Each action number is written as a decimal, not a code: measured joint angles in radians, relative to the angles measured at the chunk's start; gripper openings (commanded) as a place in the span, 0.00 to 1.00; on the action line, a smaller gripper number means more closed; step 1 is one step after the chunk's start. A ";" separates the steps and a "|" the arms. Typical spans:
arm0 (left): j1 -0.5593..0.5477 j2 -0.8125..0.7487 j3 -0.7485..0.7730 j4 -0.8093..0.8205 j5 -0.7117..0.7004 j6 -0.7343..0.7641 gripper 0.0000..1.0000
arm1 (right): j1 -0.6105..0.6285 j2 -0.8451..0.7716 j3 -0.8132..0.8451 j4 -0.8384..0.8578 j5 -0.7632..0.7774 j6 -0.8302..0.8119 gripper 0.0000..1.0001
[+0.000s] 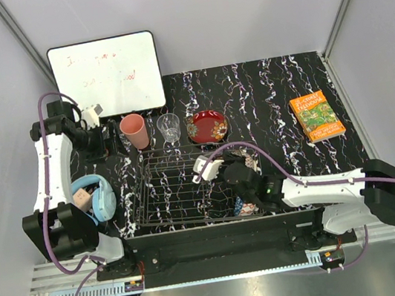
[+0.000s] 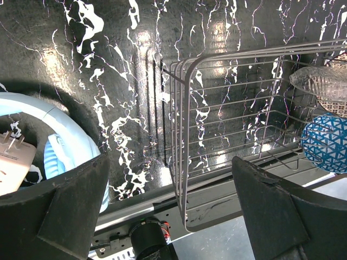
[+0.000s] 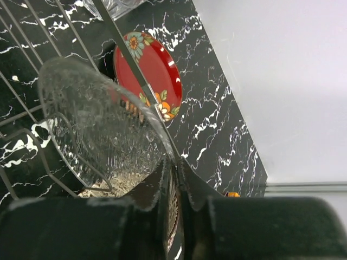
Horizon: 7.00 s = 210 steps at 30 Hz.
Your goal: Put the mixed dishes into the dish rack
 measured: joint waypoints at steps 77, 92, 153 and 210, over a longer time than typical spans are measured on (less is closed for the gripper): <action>0.248 -0.172 -0.275 0.228 0.030 0.132 0.99 | -0.668 0.459 0.871 -0.961 -0.304 1.616 1.00; 0.251 -0.165 -0.276 0.240 0.071 0.132 0.99 | -0.667 0.489 0.871 -0.992 -0.303 1.614 1.00; 0.253 -0.109 -0.223 0.223 0.099 0.109 0.99 | -0.786 0.856 1.018 -0.853 -0.820 1.553 0.91; 0.253 -0.111 -0.212 0.120 -0.017 0.120 0.99 | -0.853 0.250 0.699 -0.586 -0.779 1.355 0.00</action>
